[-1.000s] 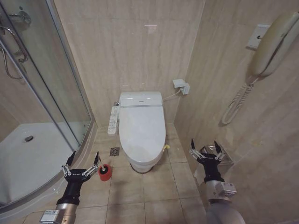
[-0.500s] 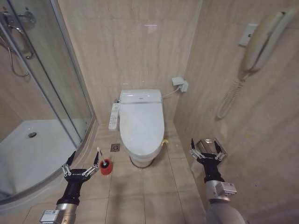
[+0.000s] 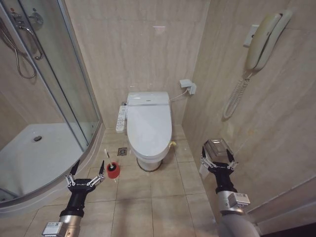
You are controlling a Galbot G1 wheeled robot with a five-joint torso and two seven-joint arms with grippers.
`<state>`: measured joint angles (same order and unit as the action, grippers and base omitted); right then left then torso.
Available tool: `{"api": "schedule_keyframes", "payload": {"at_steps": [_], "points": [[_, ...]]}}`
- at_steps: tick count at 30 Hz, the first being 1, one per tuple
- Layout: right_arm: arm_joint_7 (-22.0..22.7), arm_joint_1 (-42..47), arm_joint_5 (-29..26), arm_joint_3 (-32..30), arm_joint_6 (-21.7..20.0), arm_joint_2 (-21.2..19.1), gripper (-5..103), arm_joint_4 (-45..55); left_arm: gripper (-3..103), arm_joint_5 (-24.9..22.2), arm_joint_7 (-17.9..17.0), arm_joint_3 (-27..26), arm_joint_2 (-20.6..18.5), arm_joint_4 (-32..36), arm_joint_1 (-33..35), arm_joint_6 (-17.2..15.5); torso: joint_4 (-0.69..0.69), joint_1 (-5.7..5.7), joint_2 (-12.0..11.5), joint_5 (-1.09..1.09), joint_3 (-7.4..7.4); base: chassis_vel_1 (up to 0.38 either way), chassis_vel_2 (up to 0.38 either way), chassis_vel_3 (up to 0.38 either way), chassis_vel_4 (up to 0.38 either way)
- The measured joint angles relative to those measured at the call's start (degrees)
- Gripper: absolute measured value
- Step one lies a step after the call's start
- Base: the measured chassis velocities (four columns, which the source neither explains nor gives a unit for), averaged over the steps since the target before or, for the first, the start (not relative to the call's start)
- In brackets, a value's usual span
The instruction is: Open the toilet lid, clean the toilet bowl with a toilet brush, close the toilet lid, and flush.
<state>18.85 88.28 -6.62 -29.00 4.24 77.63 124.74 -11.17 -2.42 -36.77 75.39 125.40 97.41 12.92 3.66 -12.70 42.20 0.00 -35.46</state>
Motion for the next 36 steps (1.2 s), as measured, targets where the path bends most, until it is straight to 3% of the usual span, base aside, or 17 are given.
{"api": "schedule_keyframes", "payload": {"at_steps": [36], "points": [[0.0,0.1,0.0,0.0,0.0,0.0,100,0.0,99,0.0,0.0,0.0,0.0,0.0,0.0,0.0,0.01,0.07,0.0,0.00,0.02,0.014,-0.015,-0.014,0.012]]}}
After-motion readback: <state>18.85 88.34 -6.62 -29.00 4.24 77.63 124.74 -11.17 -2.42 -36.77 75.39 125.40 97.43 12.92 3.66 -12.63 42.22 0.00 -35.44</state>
